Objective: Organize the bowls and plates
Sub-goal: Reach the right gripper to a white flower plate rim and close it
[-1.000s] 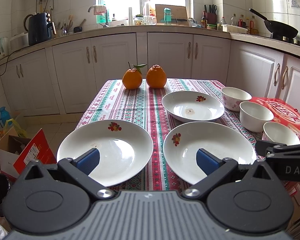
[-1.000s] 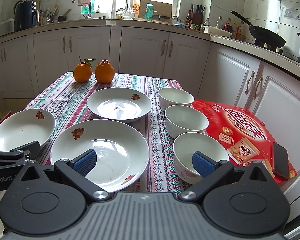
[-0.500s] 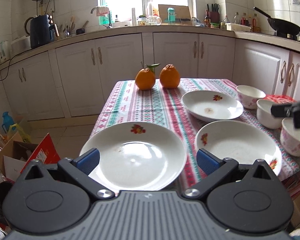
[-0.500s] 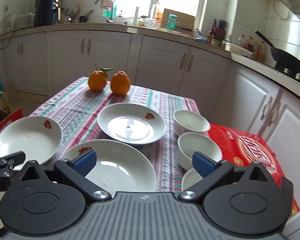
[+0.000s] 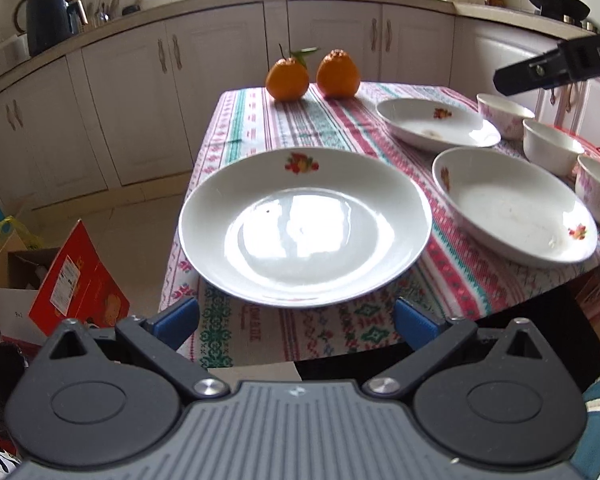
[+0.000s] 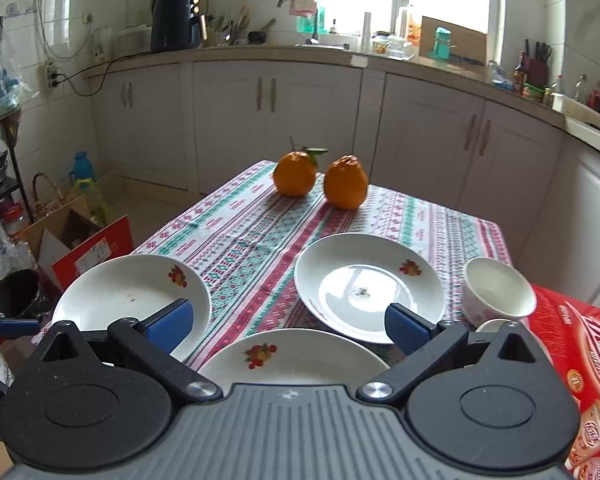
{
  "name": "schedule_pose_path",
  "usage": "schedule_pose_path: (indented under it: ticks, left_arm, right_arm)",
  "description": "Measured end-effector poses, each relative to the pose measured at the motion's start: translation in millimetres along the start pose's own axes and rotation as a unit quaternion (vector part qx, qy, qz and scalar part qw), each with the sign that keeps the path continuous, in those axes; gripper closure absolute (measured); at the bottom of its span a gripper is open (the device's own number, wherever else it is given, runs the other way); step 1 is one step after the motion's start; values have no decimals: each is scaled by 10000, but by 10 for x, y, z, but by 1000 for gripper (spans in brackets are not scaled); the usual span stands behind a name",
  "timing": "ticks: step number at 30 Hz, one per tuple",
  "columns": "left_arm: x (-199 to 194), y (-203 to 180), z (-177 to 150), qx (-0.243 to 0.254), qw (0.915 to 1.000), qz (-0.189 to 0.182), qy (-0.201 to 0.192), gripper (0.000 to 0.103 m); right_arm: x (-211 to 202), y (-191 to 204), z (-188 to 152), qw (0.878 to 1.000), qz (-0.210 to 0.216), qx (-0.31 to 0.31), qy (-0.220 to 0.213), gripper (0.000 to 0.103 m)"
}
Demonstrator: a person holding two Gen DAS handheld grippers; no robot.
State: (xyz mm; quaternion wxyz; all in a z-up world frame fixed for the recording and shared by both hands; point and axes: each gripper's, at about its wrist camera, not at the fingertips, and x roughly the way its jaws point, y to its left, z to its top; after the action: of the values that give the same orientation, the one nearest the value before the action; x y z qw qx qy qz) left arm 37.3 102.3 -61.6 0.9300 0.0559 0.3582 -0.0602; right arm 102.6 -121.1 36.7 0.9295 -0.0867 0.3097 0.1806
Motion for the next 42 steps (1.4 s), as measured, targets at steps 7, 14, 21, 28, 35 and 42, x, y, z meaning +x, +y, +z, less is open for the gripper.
schedule_pose_path:
  ticks: [7, 14, 21, 28, 35, 42]
  left_arm:
    - [212, 119, -14, -67, 9995, -259, 141, 1]
    - [275, 219, 13, -16, 9988, -473, 79, 0]
    - [316, 254, 65, 157, 9976, -664, 153, 0]
    - [302, 271, 25, 182, 9975, -685, 22, 0]
    - [271, 281, -20, 194, 9970, -743, -113, 0]
    - [257, 310, -49, 249, 9957, -861, -241, 0]
  right_arm:
    - [296, 57, 27, 9989, 353, 81, 304, 0]
    - [645, 99, 164, 9948, 746, 129, 679, 0]
    - [1004, 242, 330, 9855, 1351, -96, 1018, 0]
    - [1490, 459, 418, 9591, 2252, -540, 1629, 0]
    - [1820, 555, 460, 9409, 2638, -810, 1962, 0]
    - [1934, 634, 470, 9260, 3010, -1010, 2045, 0]
